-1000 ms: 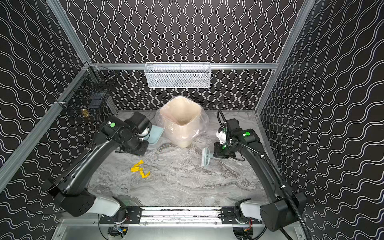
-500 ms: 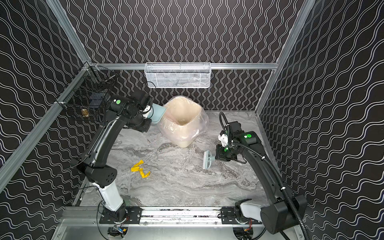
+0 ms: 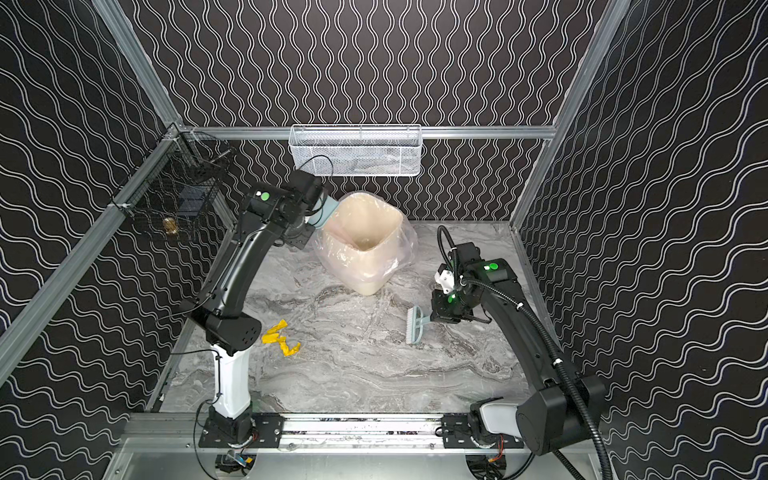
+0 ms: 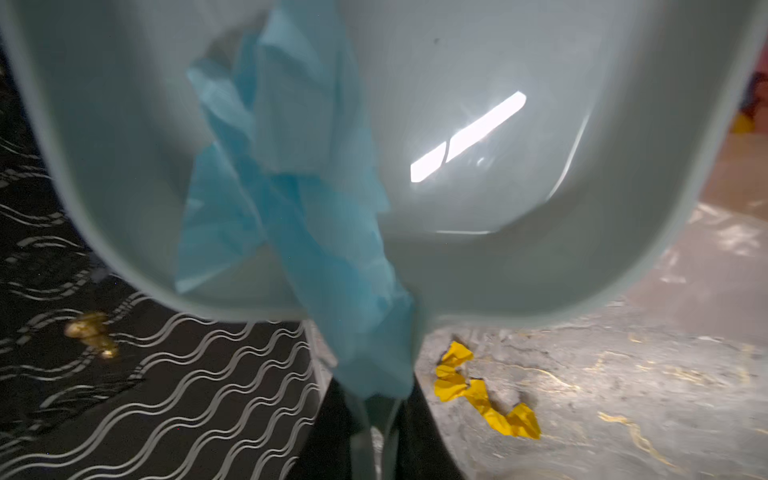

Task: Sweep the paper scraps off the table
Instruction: 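Tip the dustpan over the bin with the left gripper to empty it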

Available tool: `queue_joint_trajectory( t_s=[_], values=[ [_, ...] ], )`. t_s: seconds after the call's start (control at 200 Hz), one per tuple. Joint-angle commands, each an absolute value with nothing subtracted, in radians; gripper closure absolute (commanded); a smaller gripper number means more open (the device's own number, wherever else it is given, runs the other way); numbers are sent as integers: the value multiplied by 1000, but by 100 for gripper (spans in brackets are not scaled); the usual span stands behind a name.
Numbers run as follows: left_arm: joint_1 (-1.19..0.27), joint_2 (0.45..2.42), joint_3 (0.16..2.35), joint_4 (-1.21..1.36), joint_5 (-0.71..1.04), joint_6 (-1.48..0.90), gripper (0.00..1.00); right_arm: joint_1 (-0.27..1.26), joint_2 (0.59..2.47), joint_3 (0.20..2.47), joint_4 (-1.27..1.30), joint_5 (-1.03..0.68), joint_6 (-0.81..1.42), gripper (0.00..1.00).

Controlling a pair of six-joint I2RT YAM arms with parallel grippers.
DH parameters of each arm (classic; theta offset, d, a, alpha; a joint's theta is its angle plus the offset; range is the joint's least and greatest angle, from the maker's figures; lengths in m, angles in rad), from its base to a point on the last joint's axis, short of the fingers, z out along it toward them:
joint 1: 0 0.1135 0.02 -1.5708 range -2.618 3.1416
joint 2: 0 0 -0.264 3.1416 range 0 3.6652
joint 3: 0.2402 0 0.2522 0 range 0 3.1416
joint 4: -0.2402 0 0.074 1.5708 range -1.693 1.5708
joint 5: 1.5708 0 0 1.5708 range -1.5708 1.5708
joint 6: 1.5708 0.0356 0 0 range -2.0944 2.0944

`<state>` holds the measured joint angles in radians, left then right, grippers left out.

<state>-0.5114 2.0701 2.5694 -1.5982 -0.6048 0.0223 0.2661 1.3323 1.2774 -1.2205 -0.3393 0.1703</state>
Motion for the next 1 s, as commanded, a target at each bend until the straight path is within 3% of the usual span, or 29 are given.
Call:
queue_joint_trajectory(
  t_s=[0.0, 0.471, 0.776, 0.996],
  values=[
    [-547, 2095, 2580, -1542, -783, 119, 100, 266, 1341, 1281, -1236, -383, 157, 100],
    [-671, 2107, 2387, -1027, -1121, 696, 100, 266, 1332, 1275, -1231, -405, 157, 100],
    [-719, 1947, 1906, -57, -1194, 1547, 100, 277, 1322, 1259, -1206, -412, 157, 100],
    [-720, 1953, 1905, -36, -1171, 1605, 100, 276, 1311, 1262, -1200, -407, 156, 100]
  ],
)
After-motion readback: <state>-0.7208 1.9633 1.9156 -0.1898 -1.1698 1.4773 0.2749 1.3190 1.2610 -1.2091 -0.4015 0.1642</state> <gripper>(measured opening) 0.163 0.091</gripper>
